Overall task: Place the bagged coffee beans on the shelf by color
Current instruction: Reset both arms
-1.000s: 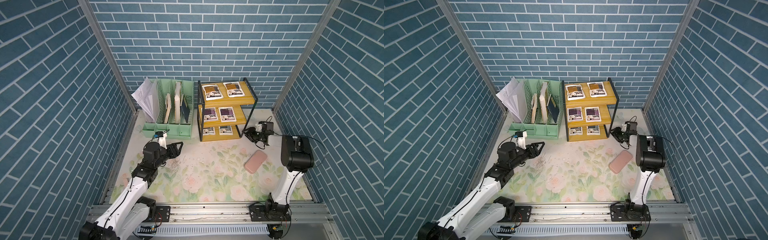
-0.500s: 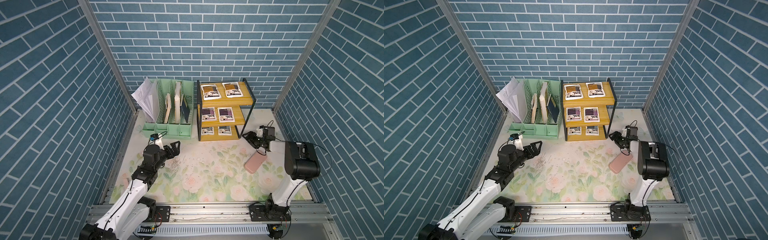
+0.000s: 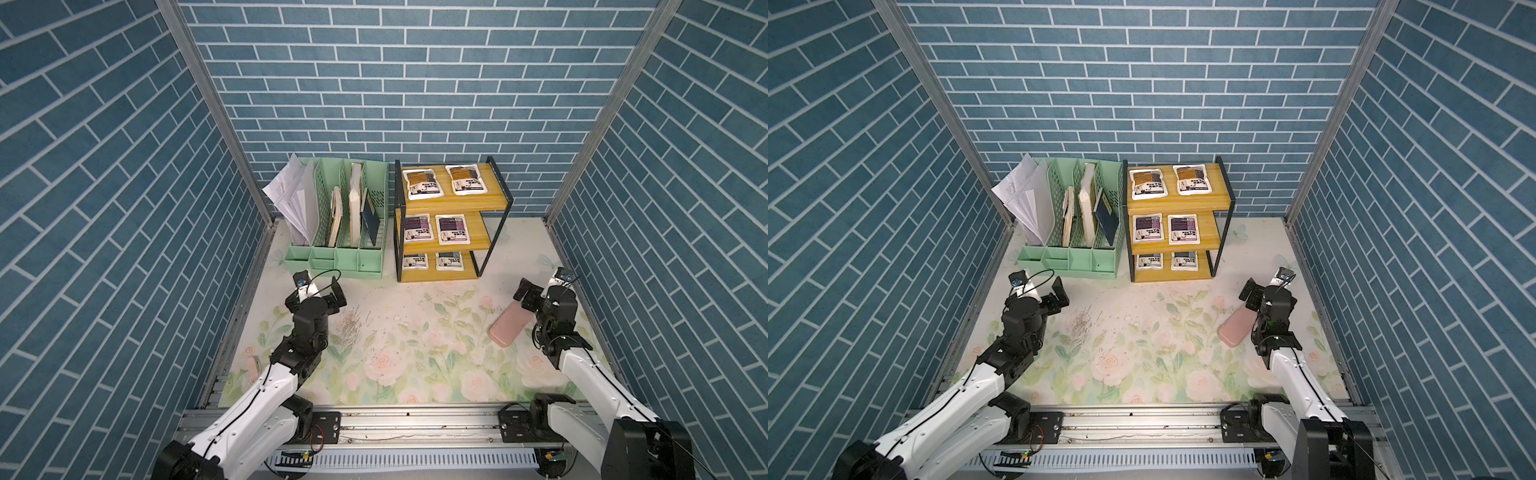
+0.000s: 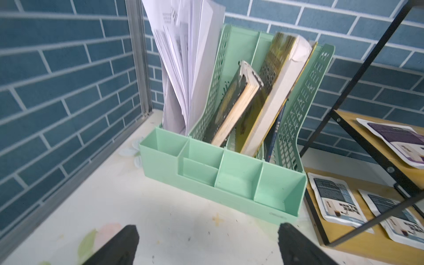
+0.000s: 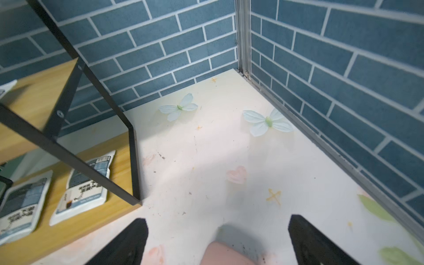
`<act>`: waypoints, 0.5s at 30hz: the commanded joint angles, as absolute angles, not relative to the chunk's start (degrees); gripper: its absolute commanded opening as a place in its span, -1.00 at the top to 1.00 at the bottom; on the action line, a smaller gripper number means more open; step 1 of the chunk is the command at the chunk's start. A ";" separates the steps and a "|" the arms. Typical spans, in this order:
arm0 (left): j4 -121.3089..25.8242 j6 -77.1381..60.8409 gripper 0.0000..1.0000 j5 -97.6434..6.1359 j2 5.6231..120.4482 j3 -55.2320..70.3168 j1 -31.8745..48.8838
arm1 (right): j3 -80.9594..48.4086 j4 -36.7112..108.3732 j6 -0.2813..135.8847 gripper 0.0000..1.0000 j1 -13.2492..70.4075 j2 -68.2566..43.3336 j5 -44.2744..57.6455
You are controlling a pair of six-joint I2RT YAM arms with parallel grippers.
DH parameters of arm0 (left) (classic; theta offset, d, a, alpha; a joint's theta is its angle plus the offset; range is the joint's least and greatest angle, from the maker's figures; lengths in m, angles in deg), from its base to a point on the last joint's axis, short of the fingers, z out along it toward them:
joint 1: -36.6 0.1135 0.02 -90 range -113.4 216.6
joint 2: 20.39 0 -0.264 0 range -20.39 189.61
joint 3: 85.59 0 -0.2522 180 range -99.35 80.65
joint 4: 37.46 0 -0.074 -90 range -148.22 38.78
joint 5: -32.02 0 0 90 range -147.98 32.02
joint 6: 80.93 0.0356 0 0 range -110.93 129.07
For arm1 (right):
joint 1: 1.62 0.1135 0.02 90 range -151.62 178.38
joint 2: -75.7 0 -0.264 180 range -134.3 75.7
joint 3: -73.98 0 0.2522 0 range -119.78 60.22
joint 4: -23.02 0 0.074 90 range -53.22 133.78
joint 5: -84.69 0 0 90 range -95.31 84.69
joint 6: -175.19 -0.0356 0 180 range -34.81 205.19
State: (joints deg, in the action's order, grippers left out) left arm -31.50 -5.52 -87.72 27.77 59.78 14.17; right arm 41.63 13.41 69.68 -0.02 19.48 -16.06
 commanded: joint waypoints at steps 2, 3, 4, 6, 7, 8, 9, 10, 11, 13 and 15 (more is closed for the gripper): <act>-15.59 5.05 -1.00 -82.59 30.85 63.11 21.08 | 48.86 -15.43 82.33 -1.00 0.05 14.04 -12.22; -13.87 5.14 -1.00 -78.83 32.35 63.47 23.68 | 50.12 -20.37 83.78 -1.00 0.05 11.86 -10.53; -12.11 4.68 -1.00 -76.40 33.58 63.95 25.64 | 50.70 -23.35 84.74 -1.00 0.04 10.18 -9.34; -6.20 4.41 -1.00 -71.87 36.14 66.06 29.25 | 50.98 -28.04 87.78 -1.00 0.05 6.45 -6.93; -3.74 4.61 -1.00 -71.24 37.06 66.97 30.14 | 50.30 -28.04 86.88 -1.00 -0.56 5.15 -5.71; -1.19 5.55 -1.00 -70.00 38.33 67.77 30.96 | 50.06 -29.48 86.32 -0.99 -1.17 3.58 -3.37; 1.65 6.95 -1.00 -69.44 39.38 68.76 31.15 | 49.40 -28.59 86.85 -1.00 -1.10 2.52 -2.25; 3.89 7.81 -1.00 -69.39 40.16 69.54 31.31 | 49.15 -29.29 87.03 -1.00 -1.01 1.48 -1.98; 6.57 8.46 -1.00 -68.74 41.34 70.50 31.92 | 49.63 -30.57 87.12 -1.00 -1.01 0.37 -1.89; 12.19 8.92 -1.00 -67.37 43.55 72.46 33.24 | 51.05 -34.47 87.20 -1.00 -0.80 -1.48 -2.58; 17.21 8.07 -1.00 -66.16 45.92 74.30 34.72 | 51.84 -37.42 87.66 -1.00 0.02 -3.38 -4.18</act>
State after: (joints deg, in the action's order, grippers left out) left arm 4.78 6.59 -69.73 43.88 72.64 32.99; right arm 50.81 -28.60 85.00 -0.56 -1.42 -4.54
